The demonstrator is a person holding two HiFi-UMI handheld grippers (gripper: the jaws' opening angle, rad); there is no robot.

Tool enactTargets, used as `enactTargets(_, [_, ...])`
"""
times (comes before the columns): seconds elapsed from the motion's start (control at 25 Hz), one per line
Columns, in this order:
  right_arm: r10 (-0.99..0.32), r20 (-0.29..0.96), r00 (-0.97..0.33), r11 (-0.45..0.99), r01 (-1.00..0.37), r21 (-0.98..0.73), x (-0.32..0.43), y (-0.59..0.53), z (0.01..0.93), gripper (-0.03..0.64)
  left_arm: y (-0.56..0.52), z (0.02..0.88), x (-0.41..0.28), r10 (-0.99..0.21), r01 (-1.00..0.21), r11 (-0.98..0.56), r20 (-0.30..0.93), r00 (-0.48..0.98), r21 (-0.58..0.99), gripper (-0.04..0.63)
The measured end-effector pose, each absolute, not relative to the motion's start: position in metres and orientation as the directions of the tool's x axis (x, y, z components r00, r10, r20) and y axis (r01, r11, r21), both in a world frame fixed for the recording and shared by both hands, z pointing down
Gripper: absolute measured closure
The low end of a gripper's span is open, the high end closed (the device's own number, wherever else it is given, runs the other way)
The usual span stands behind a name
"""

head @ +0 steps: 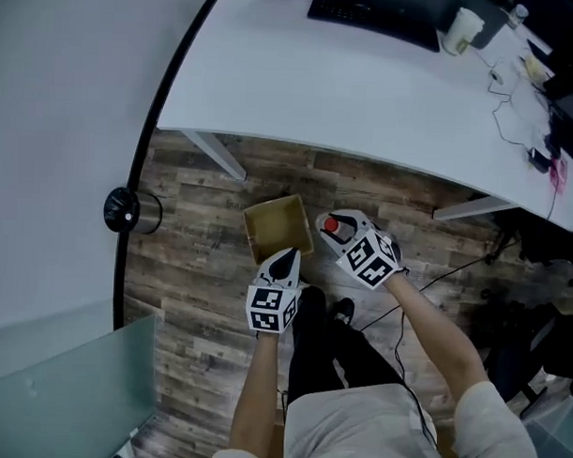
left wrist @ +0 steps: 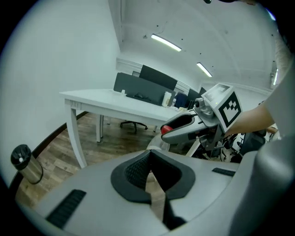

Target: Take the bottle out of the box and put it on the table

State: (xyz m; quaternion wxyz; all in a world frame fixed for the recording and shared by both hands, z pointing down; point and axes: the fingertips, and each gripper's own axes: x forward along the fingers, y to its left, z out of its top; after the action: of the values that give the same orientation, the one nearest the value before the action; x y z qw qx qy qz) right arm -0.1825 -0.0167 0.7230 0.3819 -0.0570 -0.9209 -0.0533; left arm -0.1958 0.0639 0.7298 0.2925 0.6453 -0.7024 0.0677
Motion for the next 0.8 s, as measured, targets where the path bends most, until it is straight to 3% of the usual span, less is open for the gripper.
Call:
enactTargets(0.36, [0.084, 0.649, -0.756, 0.994, 0.113, 0.003, -0.112, -0.027, 0.607, 0.436, 0.022, 0.621, -0.112, -0.885, -0.975, 0.0, 0.454, 0.103, 0.222, 0.581])
enactTargets(0.8, [-0.029, 0.633, -0.773, 1.0, -0.016, 0.026, -0.009, -0.083, 0.53, 0.436, -0.035, 0.563, -0.009, -0.88, -0.966, -0.164, 0.414, 0.235, 0.199, 0.581])
